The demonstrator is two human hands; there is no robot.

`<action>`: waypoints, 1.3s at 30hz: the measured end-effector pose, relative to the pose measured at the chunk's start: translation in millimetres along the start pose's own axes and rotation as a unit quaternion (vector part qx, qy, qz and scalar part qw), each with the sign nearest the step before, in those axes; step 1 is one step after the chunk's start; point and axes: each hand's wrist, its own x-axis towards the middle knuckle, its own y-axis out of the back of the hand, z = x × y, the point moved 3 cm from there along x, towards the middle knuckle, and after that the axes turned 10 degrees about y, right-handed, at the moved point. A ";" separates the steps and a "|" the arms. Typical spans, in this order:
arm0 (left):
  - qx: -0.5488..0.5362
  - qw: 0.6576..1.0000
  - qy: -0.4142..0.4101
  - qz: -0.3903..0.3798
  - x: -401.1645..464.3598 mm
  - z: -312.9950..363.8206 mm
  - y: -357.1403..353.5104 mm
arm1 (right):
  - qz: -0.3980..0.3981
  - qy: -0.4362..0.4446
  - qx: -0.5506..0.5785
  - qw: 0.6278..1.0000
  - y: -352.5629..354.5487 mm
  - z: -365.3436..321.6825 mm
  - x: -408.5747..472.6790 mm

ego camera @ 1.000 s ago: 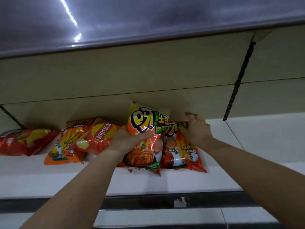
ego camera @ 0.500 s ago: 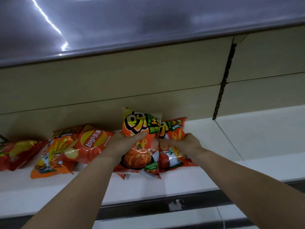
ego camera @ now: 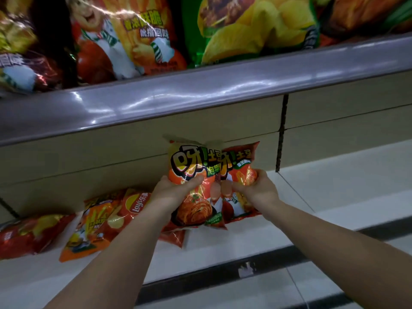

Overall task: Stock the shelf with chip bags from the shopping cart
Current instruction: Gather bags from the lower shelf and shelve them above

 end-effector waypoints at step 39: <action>0.015 0.916 -0.135 -0.379 -249.1 79.4 -290.3 | 0.336 -0.048 -0.118 0.933 392.0 31.9 -190.7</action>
